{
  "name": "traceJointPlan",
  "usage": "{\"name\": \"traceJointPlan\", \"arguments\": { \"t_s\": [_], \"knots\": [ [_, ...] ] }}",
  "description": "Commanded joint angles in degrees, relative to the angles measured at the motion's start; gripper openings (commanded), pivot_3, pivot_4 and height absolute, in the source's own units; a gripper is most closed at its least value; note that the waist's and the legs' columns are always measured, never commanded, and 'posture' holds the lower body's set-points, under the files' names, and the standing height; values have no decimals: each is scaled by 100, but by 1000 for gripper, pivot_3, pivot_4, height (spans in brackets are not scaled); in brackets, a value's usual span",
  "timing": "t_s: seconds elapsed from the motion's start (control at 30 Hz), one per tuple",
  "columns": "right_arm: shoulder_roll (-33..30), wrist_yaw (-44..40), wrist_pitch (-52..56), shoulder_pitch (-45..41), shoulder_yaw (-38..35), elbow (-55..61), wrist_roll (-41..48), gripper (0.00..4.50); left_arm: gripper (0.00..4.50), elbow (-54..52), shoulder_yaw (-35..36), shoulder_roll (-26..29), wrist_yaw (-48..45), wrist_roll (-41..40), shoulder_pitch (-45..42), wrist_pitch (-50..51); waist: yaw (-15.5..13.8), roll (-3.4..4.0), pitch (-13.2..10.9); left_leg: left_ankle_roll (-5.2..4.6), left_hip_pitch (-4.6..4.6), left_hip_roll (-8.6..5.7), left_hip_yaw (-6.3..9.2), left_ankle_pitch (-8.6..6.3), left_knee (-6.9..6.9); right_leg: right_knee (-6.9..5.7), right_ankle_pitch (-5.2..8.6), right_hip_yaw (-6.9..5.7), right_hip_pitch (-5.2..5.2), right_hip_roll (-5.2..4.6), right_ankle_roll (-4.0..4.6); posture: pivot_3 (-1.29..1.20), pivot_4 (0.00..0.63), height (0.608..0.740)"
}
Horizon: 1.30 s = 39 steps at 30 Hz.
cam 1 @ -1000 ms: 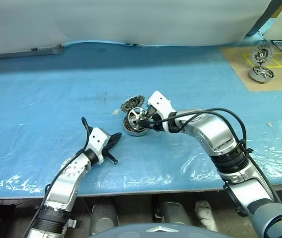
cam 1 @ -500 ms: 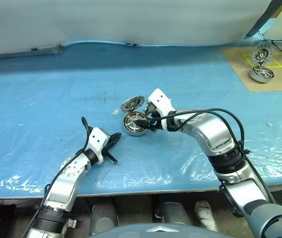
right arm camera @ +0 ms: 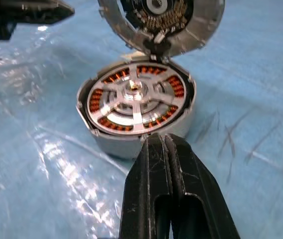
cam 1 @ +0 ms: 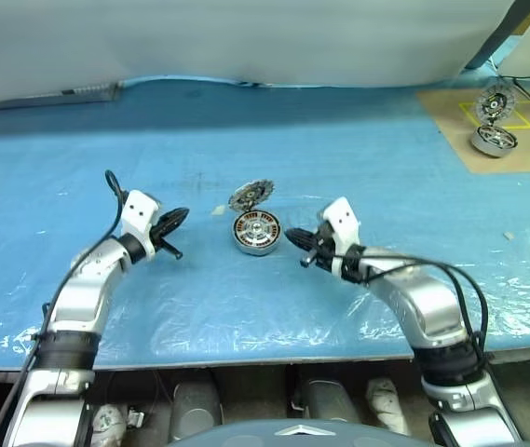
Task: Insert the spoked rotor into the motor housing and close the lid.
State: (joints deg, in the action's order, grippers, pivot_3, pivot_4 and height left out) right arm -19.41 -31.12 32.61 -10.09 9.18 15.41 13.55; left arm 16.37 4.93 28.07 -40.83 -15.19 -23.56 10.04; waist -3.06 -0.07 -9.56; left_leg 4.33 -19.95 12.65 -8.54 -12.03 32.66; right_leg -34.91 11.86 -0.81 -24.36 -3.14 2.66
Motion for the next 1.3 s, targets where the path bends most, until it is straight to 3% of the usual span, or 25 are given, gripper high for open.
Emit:
{"name": "traceJointPlan", "arguments": {
  "t_s": [0.03, 0.27, 0.47, 1.0, 1.3],
  "knots": [
    [165, 119, -1190, 310, 221, -185, -389, 20, 0, 1090, 131, 30, -426, -115, -975, -202, -1, 0, 0, 0, -2, -4, 0, 0, 1, 0, 0, 1, 1, -2, 0, 0, 150, 740],
    [562, 308, -1821, 428, 358, -750, -616, 20, 0, 3662, 36, -372, -1729, -151, -2962, 58, -7, -5, -1, 0, -9, -17, 4, 0, -3, 9, -2, 2, 1, -9, -3, 0, 150, 740],
    [730, 408, -1863, 446, 371, -748, -647, 20, 0, 4689, -226, -653, -3105, 29, -3728, 677, -2, -15, -6, 0, -10, -20, 9, 1, -25, 18, -1, 1, 1, -7, -3, 0, 150, 740],
    [870, 590, -1716, 527, 327, -623, -636, 20, 0, 5823, -198, -1262, -2976, 713, -4779, 571, -125, -35, -19, -1, -9, -24, 11, 1, -23, 18, -2, 0, 5, -12, -3, 0, 150, 740],
    [906, 731, -1585, 625, 274, -529, -634, 20, 0, 5853, -758, -1396, -3791, 1455, -4840, 247, -127, -40, -22, -1, -8, -25, 12, 1, -27, 21, -2, 0, 5, -12, -4, 0, 150, 740]
  ]
}}
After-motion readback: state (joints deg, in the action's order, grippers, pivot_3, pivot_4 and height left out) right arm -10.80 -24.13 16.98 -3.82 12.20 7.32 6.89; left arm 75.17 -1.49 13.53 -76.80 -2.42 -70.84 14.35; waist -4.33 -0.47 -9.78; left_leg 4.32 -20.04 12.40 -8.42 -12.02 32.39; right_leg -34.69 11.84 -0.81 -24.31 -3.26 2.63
